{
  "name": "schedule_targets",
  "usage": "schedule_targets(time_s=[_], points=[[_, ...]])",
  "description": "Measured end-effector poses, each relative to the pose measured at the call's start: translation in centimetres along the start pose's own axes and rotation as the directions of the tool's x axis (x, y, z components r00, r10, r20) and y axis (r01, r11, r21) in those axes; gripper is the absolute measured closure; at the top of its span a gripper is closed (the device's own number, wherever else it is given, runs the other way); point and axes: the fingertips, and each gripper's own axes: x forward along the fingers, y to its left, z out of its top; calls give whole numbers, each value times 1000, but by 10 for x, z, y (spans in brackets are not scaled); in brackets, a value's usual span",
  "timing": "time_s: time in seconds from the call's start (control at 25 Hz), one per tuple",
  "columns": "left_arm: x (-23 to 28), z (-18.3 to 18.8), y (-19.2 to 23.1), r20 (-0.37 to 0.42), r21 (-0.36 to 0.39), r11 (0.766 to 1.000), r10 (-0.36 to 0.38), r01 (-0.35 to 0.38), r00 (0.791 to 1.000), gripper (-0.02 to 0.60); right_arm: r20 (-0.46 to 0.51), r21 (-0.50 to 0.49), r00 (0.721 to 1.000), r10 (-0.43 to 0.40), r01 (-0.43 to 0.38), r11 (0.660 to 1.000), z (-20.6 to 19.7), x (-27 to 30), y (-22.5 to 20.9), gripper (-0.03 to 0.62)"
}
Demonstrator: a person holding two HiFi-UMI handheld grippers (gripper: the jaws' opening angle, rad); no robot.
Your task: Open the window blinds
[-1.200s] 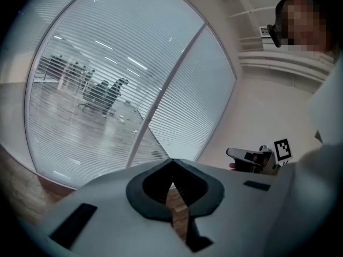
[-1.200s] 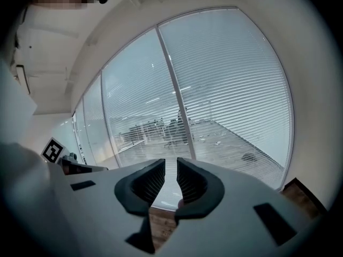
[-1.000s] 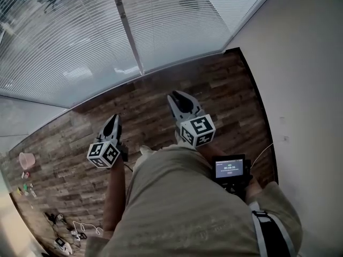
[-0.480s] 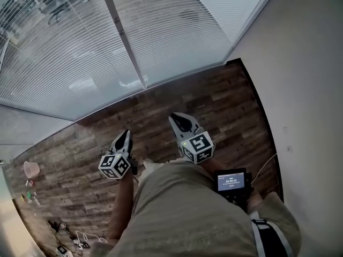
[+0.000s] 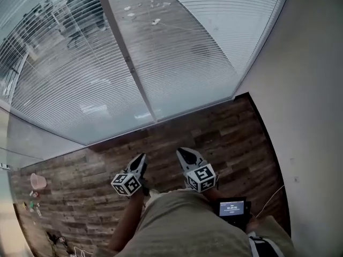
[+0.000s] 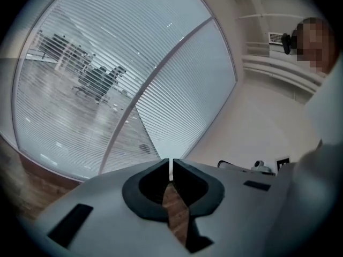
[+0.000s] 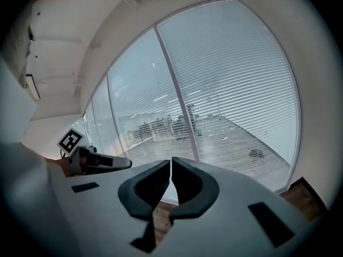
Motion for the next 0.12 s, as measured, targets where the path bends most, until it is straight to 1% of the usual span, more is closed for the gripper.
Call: schedule_targets(time_s=[0.12], points=[[6, -7, -28, 4, -36, 999, -34, 34, 999, 565, 5, 25, 1000, -10, 10, 1000, 1, -23, -13, 586]])
